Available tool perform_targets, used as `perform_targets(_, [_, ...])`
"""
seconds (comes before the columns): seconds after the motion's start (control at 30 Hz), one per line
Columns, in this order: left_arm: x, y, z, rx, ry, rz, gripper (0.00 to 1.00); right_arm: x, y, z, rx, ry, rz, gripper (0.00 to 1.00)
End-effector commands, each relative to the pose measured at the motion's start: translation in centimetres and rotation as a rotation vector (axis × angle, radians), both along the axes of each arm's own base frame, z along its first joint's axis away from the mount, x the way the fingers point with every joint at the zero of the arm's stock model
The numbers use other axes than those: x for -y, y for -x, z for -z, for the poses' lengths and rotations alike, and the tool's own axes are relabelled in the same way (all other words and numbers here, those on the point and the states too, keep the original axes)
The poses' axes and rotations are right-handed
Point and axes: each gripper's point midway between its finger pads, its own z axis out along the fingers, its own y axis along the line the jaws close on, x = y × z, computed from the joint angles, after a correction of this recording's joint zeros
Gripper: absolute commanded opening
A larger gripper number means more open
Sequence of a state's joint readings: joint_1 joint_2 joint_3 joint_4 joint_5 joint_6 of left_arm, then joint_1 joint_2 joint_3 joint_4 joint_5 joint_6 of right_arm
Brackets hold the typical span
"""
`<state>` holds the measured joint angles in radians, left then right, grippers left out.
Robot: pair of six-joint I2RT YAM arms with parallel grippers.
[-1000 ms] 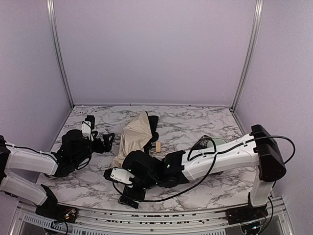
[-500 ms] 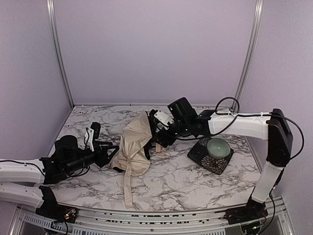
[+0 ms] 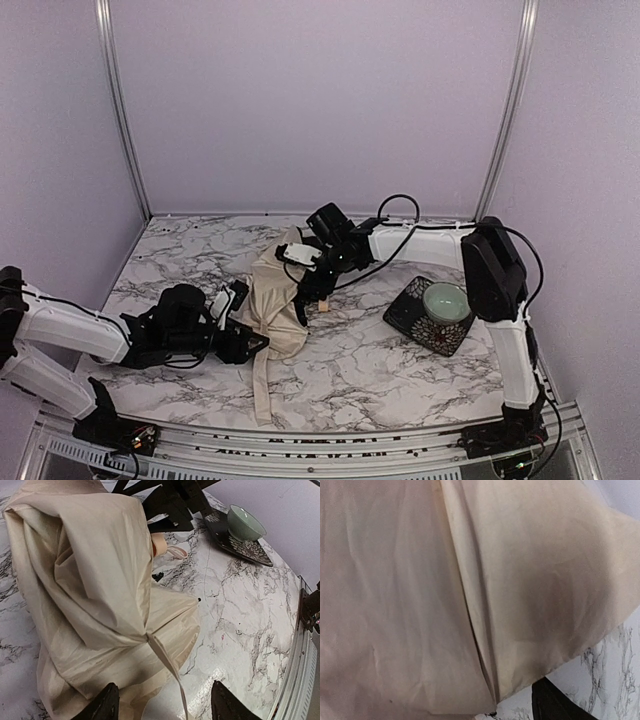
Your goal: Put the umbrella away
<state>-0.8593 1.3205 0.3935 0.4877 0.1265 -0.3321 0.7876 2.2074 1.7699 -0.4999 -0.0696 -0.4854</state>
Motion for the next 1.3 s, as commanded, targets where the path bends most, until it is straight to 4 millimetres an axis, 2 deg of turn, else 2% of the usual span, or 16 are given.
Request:
perform_targets(0.0, [2.2, -0.1, -0.4, -0.013, 0.013, 0.073, 0.63, 0.7, 0.4, 3.0, -0.044, 0.123, -0.074, 0.71])
perform_targets(0.1, [2.7, -0.2, 0.1, -0.032, 0.003, 0.084, 0.55, 0.1, 1.0, 3.6, -0.085, 0.117, -0.112, 0.7])
perform_targets(0.27, [3.2, 0.3, 0.8, -0.066, -0.007, 0.12, 0.32, -0.5, 0.9, 5.2, -0.09, 0.104, -0.113, 0.7])
perform_targets(0.4, [3.1, 1.1, 1.3, -0.098, -0.006, 0.146, 0.01, -0.9, 0.4, 6.4, -0.084, 0.101, -0.106, 0.65])
perform_targets(0.5, [2.8, 1.9, 0.7, -0.102, 0.019, 0.165, 0.0, -1.0, 0.1, 6.7, -0.064, 0.101, -0.101, 0.54])
perform_targets(0.67, [2.3, 2.9, -2.3, -0.03, 0.085, 0.204, 0.0, -0.4, -0.5, 5.7, -0.049, 0.079, -0.069, 0.3])
perform_targets(0.73, [2.1, 3.2, -3.1, -0.003, 0.103, 0.202, 0.0, 0.0, -0.8, 4.4, -0.055, 0.033, -0.042, 0.19])
perform_targets(0.77, [2.0, 3.3, -3.4, 0.006, 0.111, 0.204, 0.0, 0.3, -1.1, 2.8, -0.05, -0.008, -0.027, 0.12])
perform_targets(0.8, [1.9, 3.5, -3.6, 0.012, 0.116, 0.206, 0.0, 0.7, -0.9, 2.7, -0.062, -0.029, -0.013, 0.04])
perform_targets(0.83, [2.0, 3.6, -3.8, 0.019, 0.121, 0.211, 0.0, 1.1, -1.0, 1.0, -0.051, -0.072, 0.0, 0.0])
perform_targets(1.13, [2.6, 4.0, -4.7, 0.06, 0.135, 0.259, 0.0, 6.0, -0.9, -9.1, 0.003, -0.34, 0.14, 0.0])
perform_targets(1.27, [2.9, 4.4, -5.2, 0.067, 0.149, 0.283, 0.0, 7.1, 0.2, -12.8, 0.024, -0.4, 0.151, 0.0])
